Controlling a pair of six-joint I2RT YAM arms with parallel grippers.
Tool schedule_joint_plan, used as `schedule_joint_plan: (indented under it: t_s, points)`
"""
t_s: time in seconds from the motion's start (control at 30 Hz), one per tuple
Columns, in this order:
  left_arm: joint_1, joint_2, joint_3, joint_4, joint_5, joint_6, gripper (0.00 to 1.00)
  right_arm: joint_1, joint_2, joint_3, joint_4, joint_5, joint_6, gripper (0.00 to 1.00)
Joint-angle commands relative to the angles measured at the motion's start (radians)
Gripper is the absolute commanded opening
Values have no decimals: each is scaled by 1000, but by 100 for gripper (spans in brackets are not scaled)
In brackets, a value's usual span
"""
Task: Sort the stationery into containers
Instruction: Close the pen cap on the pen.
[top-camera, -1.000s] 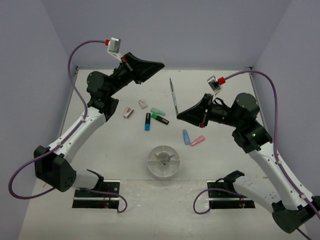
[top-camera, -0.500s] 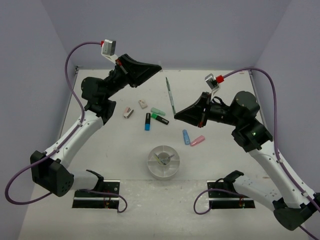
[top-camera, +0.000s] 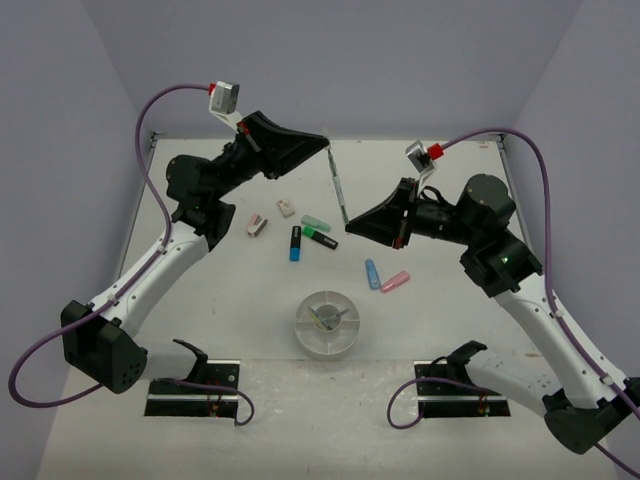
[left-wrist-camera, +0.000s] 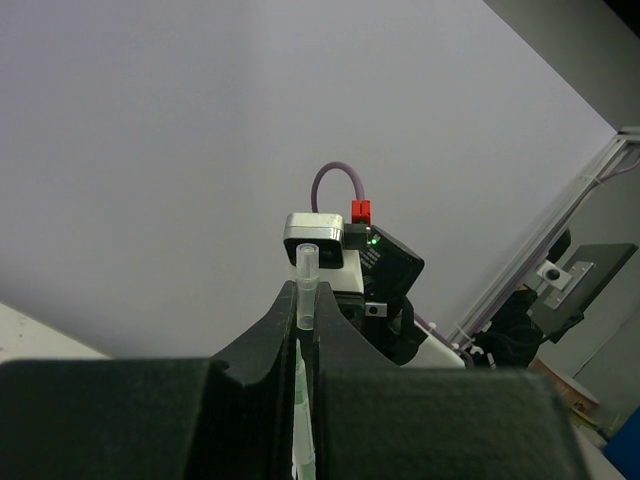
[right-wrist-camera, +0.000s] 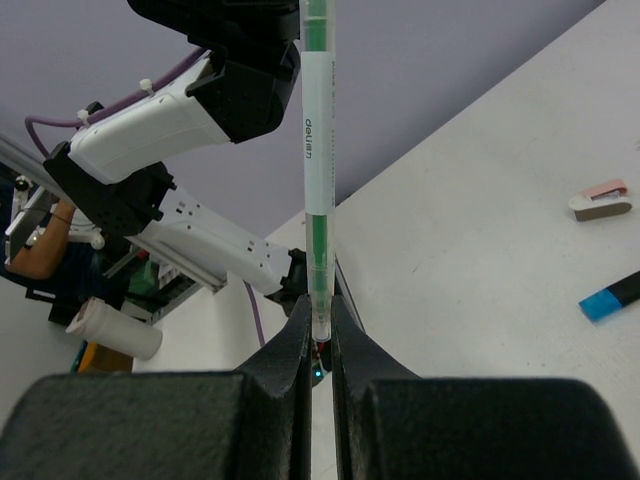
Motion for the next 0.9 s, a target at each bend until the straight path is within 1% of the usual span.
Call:
schedule_joint_plan:
  t_s: [0.0, 0.3, 0.87]
  points:
    - [-8, -5, -7, 15, 14, 27, 0, 6, 3, 50, -6, -9, -26, 0]
    - [-8, -12, -20, 10, -44, 32, 0, 6, -17, 19, -11, -36, -56, 0]
    - [-9, -4, 11, 12, -49, 27, 0, 6, -17, 7, -12, -21, -61, 0]
